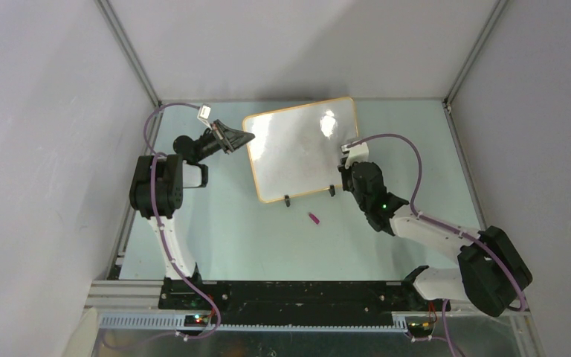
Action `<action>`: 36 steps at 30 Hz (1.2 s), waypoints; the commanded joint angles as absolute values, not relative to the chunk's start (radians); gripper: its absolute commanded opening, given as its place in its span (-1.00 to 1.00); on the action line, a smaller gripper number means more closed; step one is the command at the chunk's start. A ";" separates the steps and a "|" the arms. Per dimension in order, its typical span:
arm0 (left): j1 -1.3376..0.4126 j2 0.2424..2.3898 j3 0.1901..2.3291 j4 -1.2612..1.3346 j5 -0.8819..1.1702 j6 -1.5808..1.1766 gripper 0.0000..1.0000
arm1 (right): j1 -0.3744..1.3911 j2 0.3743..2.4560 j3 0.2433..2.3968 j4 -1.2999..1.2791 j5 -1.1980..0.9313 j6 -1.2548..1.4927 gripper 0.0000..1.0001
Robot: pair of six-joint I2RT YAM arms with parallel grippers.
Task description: Write a sentence on the whiteboard
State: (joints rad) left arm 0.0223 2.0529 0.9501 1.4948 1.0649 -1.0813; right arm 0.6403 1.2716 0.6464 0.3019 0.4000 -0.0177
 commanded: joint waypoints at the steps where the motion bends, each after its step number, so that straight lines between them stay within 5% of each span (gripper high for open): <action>1: -0.003 2.034 0.945 1.529 1.078 -1.041 -1.00 | 0.647 1.252 0.637 0.287 0.428 -0.005 -1.00; 14: -0.003 2.034 0.945 1.529 1.079 -1.043 -1.00 | 0.638 1.118 0.659 0.306 0.389 -0.028 -1.00; 36: -0.003 2.036 0.945 1.530 1.079 -1.042 -1.00 | 0.606 1.282 0.742 0.330 0.357 -0.035 -1.00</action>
State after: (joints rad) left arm 0.0223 2.0529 0.9501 1.4944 1.0649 -1.0813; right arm 0.6113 1.2652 0.6975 0.2897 0.3576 -0.0269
